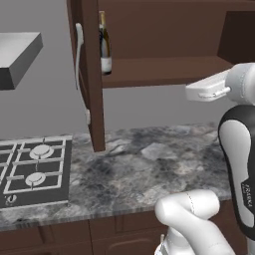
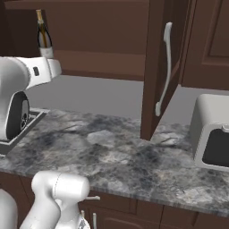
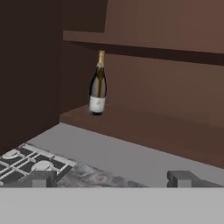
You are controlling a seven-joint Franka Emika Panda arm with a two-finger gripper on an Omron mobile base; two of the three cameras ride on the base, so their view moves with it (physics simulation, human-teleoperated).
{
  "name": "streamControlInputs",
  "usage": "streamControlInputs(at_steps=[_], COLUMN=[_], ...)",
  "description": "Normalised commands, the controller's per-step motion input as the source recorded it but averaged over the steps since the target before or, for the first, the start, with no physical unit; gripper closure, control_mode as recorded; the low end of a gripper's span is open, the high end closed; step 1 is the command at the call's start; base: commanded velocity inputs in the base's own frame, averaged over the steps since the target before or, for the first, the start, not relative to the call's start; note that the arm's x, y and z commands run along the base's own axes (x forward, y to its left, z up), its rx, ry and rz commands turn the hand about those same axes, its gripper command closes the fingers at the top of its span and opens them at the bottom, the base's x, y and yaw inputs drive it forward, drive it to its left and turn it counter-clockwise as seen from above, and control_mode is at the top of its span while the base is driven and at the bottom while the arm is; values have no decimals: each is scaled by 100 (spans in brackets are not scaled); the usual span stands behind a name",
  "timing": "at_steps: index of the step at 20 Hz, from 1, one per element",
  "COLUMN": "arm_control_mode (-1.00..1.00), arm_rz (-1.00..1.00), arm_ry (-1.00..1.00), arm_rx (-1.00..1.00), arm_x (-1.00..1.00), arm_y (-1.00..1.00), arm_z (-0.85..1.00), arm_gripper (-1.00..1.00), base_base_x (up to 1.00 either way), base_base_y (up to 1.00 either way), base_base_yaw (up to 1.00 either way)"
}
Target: Get the candle and the wine from the cabinet and move them to the dining counter.
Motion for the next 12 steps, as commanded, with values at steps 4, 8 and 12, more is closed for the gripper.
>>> streamControlInputs(at_steps=[4, 8, 12], arm_control_mode=[-100, -100, -100], arm_rz=[1, 0, 0], arm_ry=[-5, 0, 4], arm_rx=[7, 7, 1], arm_x=[11, 14, 3], arm_y=[0, 0, 0], arm_z=[0, 1, 1], arm_gripper=[-100, -100, -100], base_base_x=[0, 0, 0], base_base_y=[0, 0, 0], base_base_yaw=[0, 0, 0])
